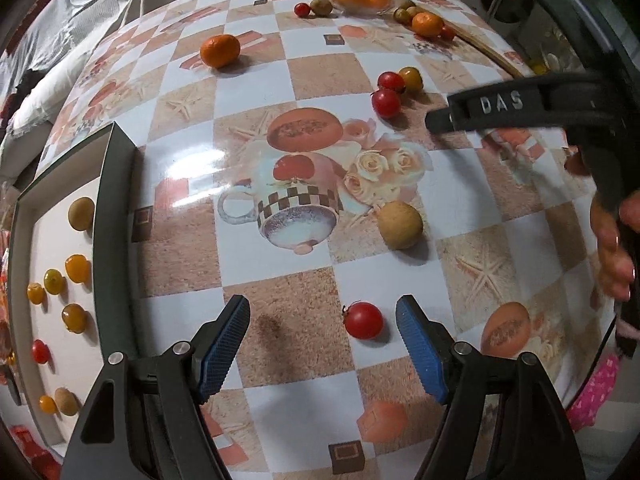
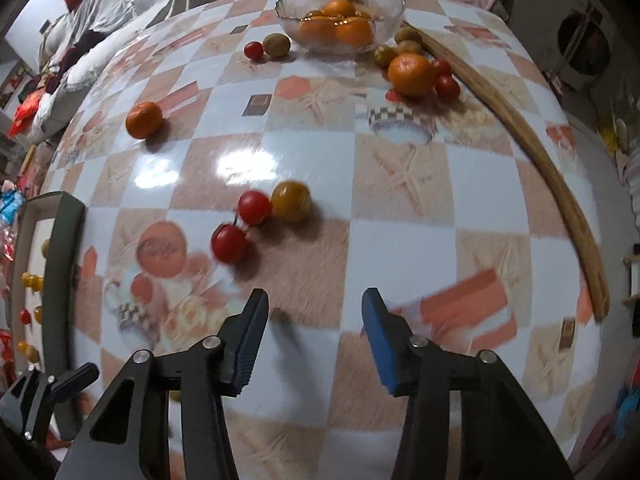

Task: Organize fruits
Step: 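Grasp a red cherry tomato with the left tool while the right tool grasps an amber tomato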

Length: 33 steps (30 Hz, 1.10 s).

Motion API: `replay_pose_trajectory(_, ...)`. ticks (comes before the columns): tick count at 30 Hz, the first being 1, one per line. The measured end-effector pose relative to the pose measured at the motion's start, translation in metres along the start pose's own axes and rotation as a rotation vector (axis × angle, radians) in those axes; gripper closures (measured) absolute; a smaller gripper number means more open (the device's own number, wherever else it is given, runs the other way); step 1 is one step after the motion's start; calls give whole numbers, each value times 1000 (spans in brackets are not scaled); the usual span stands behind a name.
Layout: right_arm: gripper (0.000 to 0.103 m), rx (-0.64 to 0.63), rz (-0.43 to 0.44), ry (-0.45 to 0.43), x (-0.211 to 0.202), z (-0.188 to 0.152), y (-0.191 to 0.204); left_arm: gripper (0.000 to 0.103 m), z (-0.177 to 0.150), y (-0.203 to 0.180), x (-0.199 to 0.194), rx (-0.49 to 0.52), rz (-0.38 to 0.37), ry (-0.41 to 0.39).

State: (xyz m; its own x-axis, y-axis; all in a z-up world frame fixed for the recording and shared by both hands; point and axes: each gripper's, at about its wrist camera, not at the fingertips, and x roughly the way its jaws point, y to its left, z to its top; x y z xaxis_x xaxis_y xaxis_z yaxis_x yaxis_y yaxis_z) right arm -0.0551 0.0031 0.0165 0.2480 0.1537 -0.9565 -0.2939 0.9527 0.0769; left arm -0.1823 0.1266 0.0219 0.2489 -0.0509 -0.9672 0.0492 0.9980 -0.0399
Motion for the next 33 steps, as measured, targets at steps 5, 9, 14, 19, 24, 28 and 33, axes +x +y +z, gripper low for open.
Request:
replay_pose_trajectory(5, 52, -57, -1, -34, 7, 17, 4, 26, 1, -3, 7, -33, 26, 11)
replay_pose_trajectory(9, 53, -111, -5, -61, 11, 25, 12, 27, 2, -3, 10, -66, 37, 16)
replay_pose_trajectory(14, 69, -144, 3, -81, 15, 37, 18, 27, -2, -8, 10, -90, 49, 16)
replay_pose_trajectory(19, 80, -138, 34, -68, 13, 39, 16, 34, -4, -3, 8, -118, 32, 25)
replay_pose_trajectory(24, 80, -92, 61, -47, 7, 28, 7, 34, -5, 5, 7, -130, 19, 34)
replay_pose_trajectory(28, 80, -45, 78, -26, 2, 15, -3, 34, -4, 4, 8, -101, 31, 41)
replay_pose_trajectory(33, 80, -3, 90, -14, -8, 2, -11, 61, 0, -6, 5, -55, 10, 37)
